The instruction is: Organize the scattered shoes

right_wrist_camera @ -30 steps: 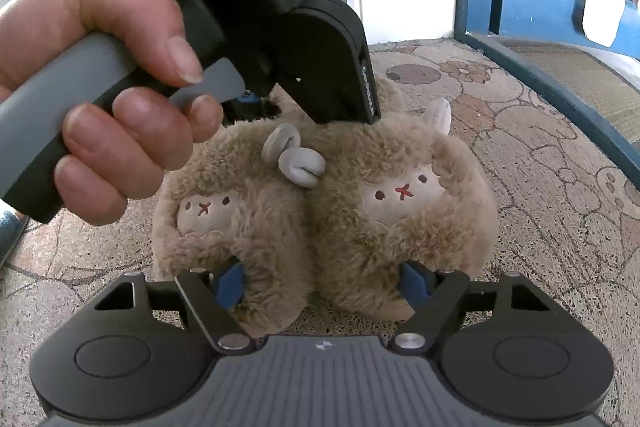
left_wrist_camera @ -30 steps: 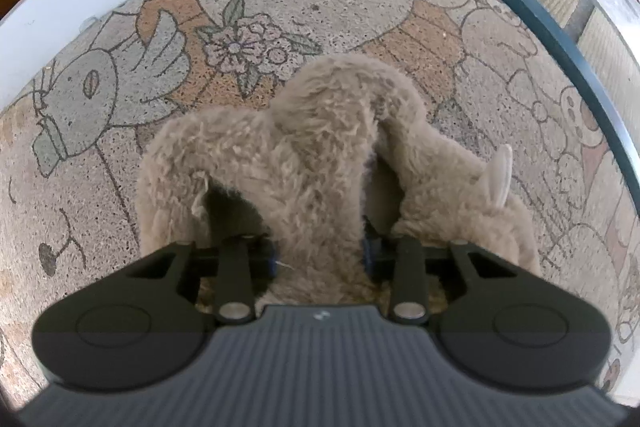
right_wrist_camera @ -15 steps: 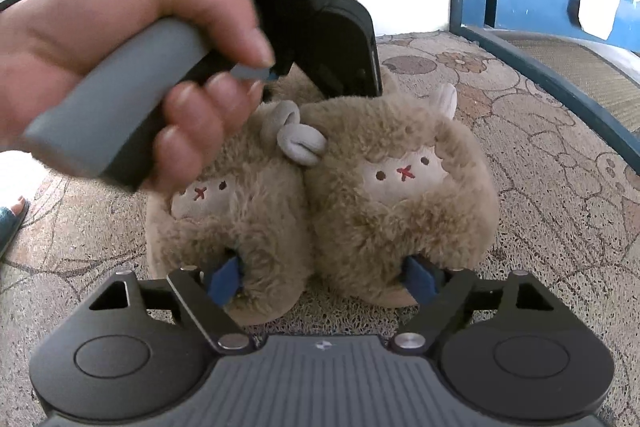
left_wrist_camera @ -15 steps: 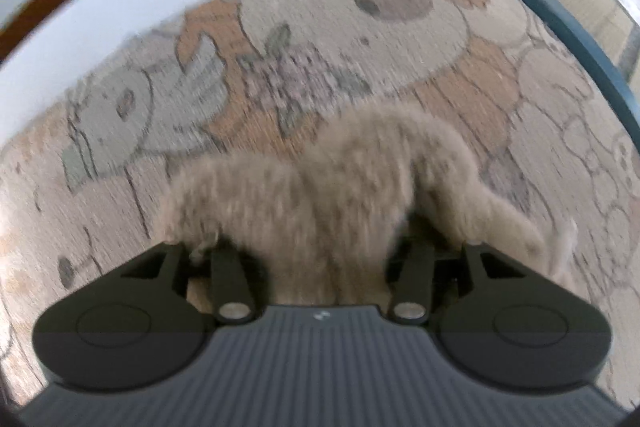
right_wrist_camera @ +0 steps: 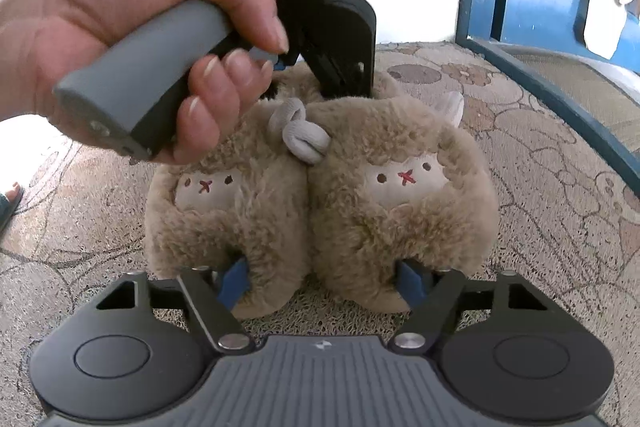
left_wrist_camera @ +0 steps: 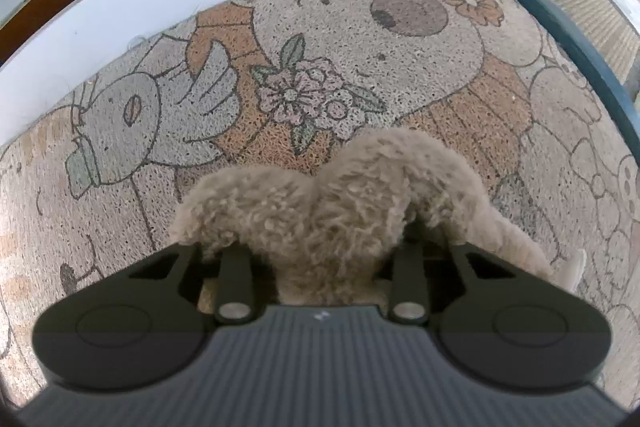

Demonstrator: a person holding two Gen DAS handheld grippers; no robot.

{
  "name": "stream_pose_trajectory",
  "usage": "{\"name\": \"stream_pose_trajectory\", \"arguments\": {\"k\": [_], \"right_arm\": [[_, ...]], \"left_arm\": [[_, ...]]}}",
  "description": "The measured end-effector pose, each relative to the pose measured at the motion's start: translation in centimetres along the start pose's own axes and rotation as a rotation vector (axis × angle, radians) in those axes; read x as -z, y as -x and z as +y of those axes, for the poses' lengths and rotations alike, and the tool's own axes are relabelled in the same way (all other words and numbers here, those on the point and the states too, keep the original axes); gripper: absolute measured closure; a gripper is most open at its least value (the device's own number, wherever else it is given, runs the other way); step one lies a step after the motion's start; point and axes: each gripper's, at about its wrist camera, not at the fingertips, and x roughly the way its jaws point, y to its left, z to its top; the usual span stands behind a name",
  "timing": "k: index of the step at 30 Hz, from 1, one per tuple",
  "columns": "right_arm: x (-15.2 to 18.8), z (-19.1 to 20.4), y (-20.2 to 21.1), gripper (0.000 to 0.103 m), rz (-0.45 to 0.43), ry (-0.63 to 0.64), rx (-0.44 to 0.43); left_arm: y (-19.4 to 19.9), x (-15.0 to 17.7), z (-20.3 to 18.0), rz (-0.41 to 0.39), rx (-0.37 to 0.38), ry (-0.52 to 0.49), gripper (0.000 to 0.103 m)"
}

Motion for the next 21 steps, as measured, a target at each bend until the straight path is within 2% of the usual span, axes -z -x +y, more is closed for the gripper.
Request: {"name": "stream_pose_trajectory", "arguments": {"k": [7,21], "right_arm": [[-0.3,-0.2,0.4,0.043,-0.008,-0.006,-0.002],[-1.3,-0.2,1.2,0.043,-0.036,-0.009,0.008]], "left_arm": [[0.5,0.0,0.6,0.013,0.026,-0.007,0.076],[2.3,-0.4,1.0,0.004,0.073,0.004,0.076]]}}
